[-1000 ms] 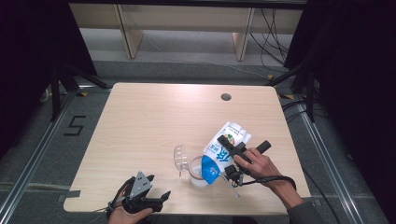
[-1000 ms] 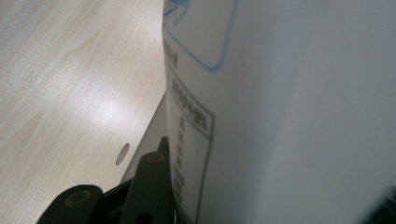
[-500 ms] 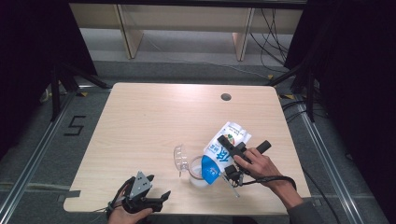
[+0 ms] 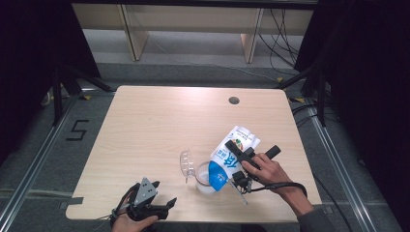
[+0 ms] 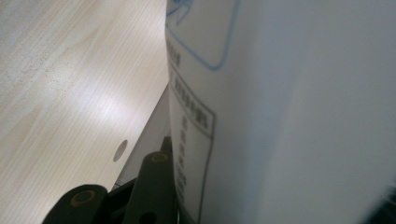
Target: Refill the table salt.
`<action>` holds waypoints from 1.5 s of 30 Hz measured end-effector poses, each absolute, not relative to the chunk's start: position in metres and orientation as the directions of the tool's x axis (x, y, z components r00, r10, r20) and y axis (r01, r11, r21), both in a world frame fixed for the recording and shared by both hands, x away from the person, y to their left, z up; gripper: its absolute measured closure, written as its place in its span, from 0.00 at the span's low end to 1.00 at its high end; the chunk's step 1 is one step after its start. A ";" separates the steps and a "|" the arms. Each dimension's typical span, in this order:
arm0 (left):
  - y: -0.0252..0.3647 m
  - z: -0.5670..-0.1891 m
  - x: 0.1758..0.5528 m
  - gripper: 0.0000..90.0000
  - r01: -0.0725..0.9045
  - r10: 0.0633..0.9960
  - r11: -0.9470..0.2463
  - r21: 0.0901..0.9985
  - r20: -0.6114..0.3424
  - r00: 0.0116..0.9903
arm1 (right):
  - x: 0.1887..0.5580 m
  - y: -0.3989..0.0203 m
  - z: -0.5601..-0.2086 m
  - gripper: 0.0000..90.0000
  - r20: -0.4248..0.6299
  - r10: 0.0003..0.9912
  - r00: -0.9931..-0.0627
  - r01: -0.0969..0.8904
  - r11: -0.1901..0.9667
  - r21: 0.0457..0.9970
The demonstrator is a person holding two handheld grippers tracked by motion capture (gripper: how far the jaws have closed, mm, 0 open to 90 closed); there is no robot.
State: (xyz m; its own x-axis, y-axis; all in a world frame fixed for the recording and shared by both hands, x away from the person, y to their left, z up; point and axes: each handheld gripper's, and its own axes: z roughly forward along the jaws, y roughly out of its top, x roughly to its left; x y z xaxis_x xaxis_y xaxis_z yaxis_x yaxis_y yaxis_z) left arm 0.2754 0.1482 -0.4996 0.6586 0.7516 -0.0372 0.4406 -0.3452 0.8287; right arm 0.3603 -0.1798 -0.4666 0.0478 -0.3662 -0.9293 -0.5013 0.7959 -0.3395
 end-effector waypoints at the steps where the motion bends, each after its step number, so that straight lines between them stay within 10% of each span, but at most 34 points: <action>1: 0.148 -0.500 0.275 0.21 0.441 0.751 -0.346 0.829 -0.037 0.659 | 0.360 -0.179 -0.465 0.77 -0.924 -0.380 0.050 -0.499 0.792 -0.353; 45: 0.148 -0.500 0.275 0.21 0.441 0.752 -0.345 0.829 -0.037 0.658 | 0.360 -0.180 -0.464 0.80 -0.929 -0.366 0.057 -0.501 0.794 -0.344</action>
State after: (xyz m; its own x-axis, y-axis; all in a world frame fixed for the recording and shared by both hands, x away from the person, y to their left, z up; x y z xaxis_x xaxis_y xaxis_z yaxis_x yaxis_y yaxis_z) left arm 0.2754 0.1483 -0.4996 0.6583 0.7518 -0.0372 0.4410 -0.3451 0.8285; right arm 0.3604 -0.1802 -0.4639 0.0572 -0.3661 -0.9288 -0.5009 0.7943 -0.3439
